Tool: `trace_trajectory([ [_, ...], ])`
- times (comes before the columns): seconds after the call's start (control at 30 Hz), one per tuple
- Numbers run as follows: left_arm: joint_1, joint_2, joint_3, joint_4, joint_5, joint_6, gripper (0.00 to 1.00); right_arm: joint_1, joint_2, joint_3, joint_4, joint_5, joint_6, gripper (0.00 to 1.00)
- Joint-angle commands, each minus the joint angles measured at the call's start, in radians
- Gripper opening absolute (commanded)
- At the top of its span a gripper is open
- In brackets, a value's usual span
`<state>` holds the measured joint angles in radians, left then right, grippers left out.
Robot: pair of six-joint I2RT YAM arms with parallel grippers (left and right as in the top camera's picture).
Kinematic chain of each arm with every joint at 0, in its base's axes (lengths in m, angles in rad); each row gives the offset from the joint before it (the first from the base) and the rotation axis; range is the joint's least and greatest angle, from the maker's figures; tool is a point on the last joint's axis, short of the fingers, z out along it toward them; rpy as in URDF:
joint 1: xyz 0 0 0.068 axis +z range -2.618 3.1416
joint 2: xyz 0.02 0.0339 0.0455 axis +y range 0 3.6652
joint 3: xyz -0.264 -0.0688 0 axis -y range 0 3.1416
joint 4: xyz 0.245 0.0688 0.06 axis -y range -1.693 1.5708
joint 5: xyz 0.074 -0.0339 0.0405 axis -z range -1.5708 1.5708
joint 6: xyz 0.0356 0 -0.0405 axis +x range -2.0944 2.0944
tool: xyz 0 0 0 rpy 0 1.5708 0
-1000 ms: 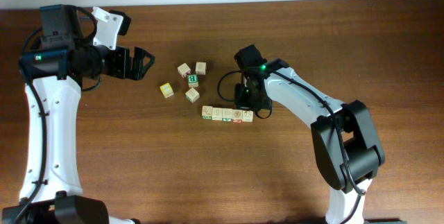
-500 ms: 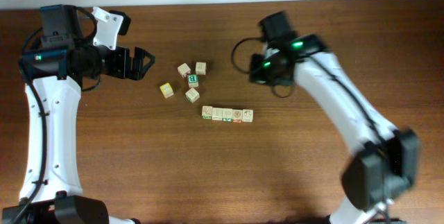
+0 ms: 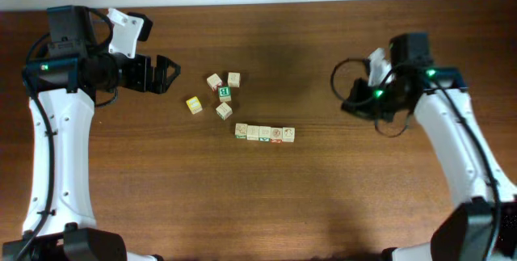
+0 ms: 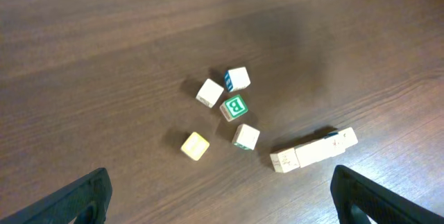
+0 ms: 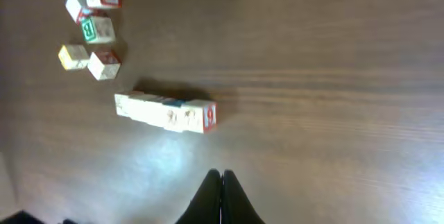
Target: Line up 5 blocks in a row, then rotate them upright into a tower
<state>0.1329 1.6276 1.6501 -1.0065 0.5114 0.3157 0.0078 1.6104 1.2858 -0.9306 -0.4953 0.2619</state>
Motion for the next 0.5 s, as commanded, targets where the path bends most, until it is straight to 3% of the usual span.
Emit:
trace_trajectory([
  [0.0, 0.001, 0.002, 0.023, 0.002, 0.031, 0.014, 0.99, -0.002, 0.039, -0.129, 0.114, -0.124, -0.019, 0.04],
  [0.13, -0.005, 0.011, 0.021, -0.008, 0.14, -0.028, 1.0, 0.001, 0.165, -0.197, 0.247, -0.194, -0.019, 0.04],
  [0.17, -0.015, 0.026, 0.021, -0.014, 0.139, -0.056, 0.79, 0.008, 0.211, -0.197, 0.269, -0.204, -0.019, 0.04],
  [0.23, -0.068, 0.107, 0.02, -0.044, 0.117, -0.071, 0.08, 0.032, 0.307, -0.197, 0.322, -0.22, -0.019, 0.04],
  [0.27, -0.097, 0.156, 0.019, -0.061, 0.076, -0.099, 0.0, 0.041, 0.342, -0.198, 0.345, -0.229, -0.022, 0.04],
  [0.47, -0.192, 0.339, 0.005, -0.126, -0.016, -0.137, 0.0, 0.058, 0.385, -0.199, 0.397, -0.238, -0.022, 0.04],
])
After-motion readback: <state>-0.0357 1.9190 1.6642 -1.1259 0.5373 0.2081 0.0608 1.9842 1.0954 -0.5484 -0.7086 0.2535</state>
